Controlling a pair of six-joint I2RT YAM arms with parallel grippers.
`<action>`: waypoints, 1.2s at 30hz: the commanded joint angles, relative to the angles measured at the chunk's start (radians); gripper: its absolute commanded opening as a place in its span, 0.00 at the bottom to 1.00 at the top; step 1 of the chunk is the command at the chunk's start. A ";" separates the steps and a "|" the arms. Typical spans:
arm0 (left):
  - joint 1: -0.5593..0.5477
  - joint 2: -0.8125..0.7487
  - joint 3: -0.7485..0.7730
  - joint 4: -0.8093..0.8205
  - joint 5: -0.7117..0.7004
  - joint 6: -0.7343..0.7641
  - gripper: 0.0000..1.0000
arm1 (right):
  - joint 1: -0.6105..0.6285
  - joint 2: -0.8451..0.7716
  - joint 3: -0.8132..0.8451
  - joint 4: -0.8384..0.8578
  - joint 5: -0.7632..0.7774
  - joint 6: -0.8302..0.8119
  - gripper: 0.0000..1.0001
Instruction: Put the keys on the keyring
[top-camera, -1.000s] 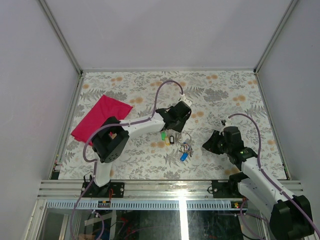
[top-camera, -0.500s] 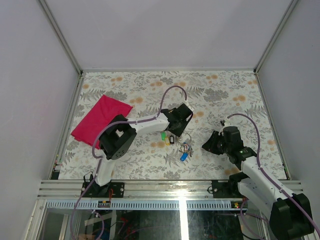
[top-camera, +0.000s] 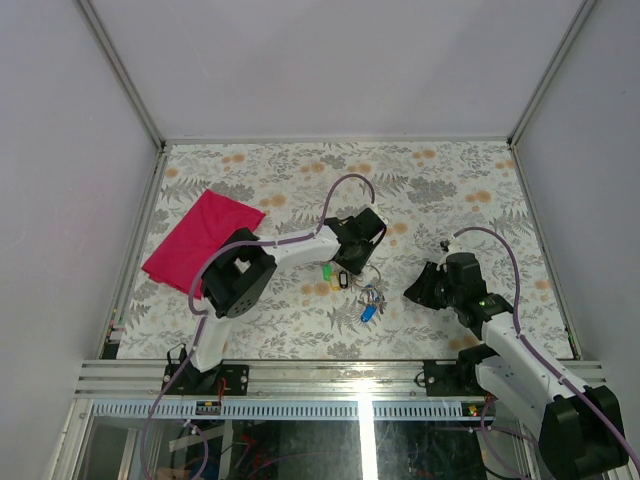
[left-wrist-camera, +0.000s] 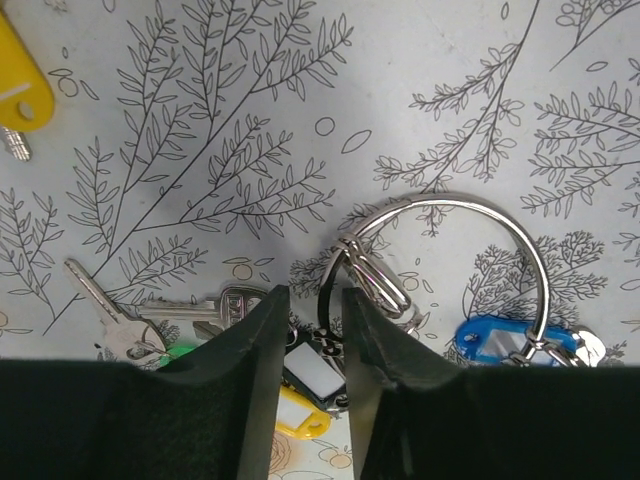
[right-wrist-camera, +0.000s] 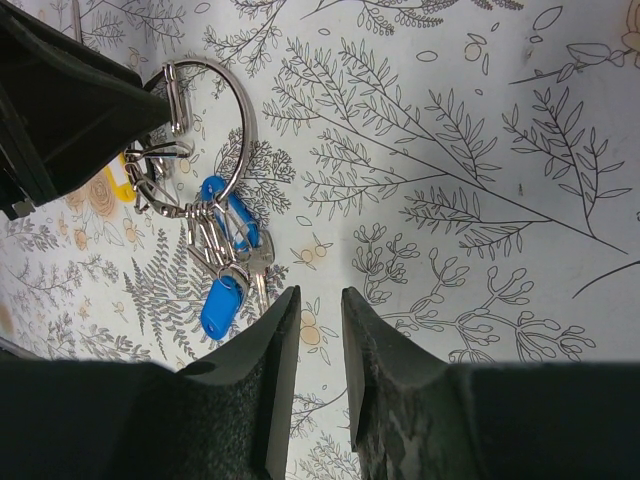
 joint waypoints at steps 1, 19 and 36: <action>0.004 -0.002 0.016 -0.002 0.038 0.014 0.24 | -0.008 0.001 0.010 0.024 -0.021 -0.017 0.30; -0.023 -0.302 -0.181 0.197 -0.011 0.025 0.00 | -0.007 -0.165 0.039 -0.030 -0.016 0.028 0.30; -0.062 -0.799 -0.396 0.224 -0.004 -0.067 0.00 | -0.007 -0.483 0.150 -0.101 -0.120 -0.045 0.35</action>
